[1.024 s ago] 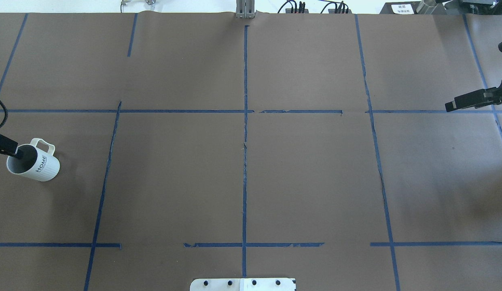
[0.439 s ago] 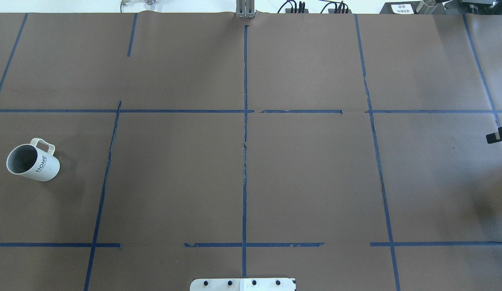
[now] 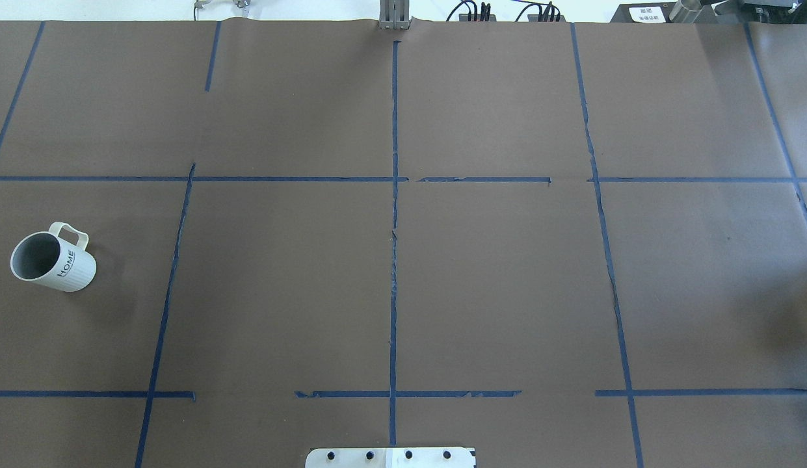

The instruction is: Left arm hands cup to right arm to dump lemon

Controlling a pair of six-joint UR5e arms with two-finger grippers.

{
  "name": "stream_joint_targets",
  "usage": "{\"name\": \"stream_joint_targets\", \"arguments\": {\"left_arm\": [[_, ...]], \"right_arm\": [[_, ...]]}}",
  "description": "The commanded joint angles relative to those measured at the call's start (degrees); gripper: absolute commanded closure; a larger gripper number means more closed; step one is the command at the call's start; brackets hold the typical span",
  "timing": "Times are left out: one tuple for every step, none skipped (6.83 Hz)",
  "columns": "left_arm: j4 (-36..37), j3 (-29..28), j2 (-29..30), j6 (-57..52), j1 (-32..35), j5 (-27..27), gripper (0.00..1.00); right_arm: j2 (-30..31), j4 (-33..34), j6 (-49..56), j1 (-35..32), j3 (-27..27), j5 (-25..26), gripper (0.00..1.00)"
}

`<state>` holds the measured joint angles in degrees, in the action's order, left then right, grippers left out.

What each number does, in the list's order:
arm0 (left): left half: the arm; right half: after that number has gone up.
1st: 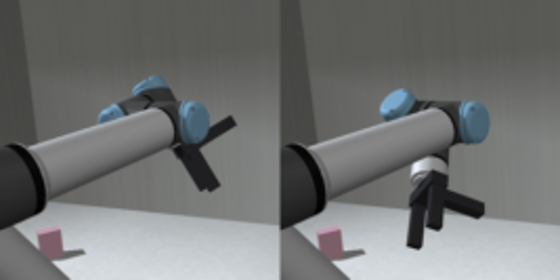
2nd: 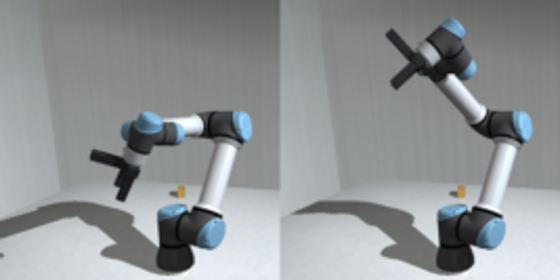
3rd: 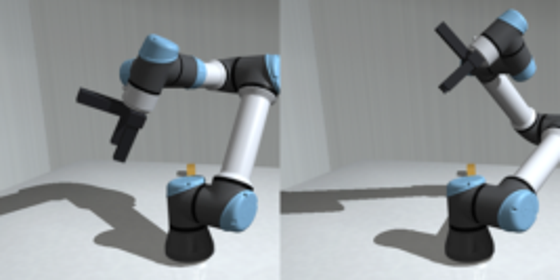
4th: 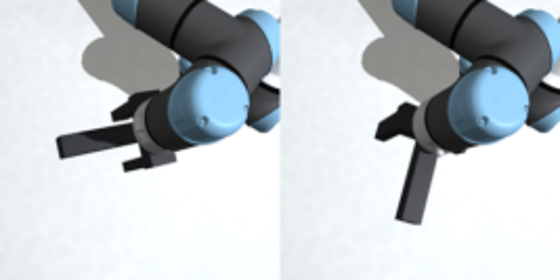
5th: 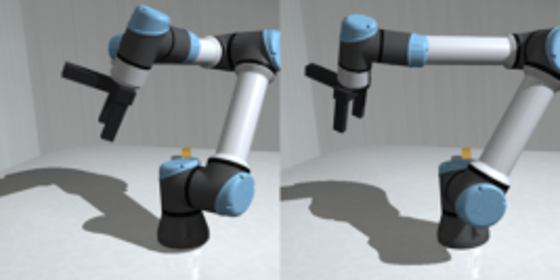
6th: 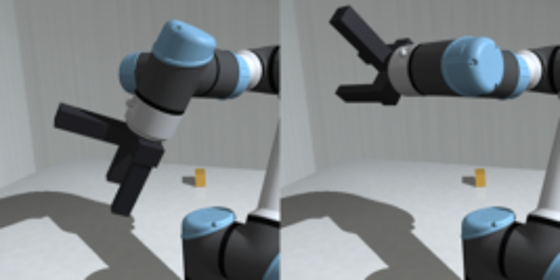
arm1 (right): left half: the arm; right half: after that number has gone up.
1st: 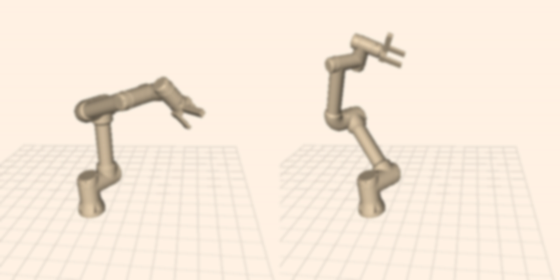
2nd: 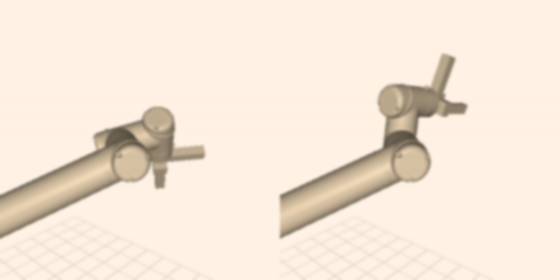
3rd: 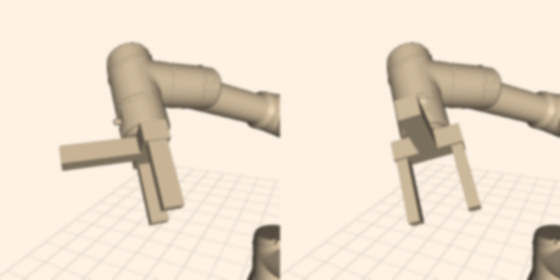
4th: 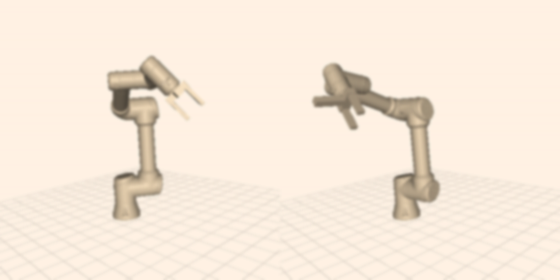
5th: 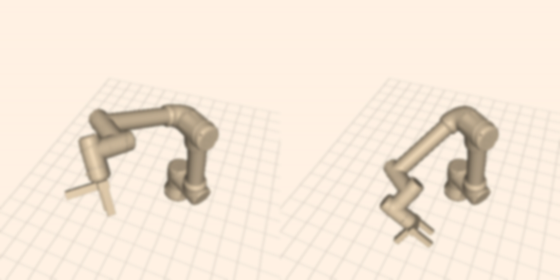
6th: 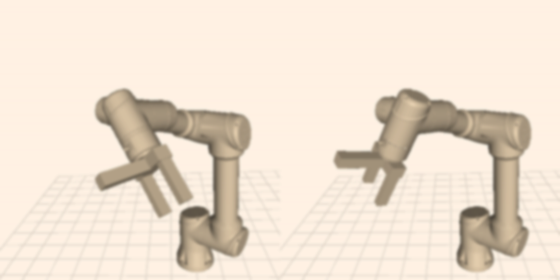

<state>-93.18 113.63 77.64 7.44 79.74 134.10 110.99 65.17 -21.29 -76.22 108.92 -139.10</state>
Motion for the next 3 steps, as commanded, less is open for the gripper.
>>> {"name": "stream_joint_targets", "arguments": {"left_arm": [[3.2,-2.4,0.7,-4.8,4.4,0.1,0.0],[3.3,-5.0,0.7,-6.8,6.8,1.0,0.0],[5.2,-7.5,1.0,-9.2,7.8,2.1,0.0]], "right_arm": [[-0.2,12.4,16.0,-6.6,0.2,0.1,0.0],[-0.5,18.3,21.0,-8.7,0.6,0.5,0.0],[-0.6,22.4,26.3,-10.2,0.4,0.9,0.0]]}}
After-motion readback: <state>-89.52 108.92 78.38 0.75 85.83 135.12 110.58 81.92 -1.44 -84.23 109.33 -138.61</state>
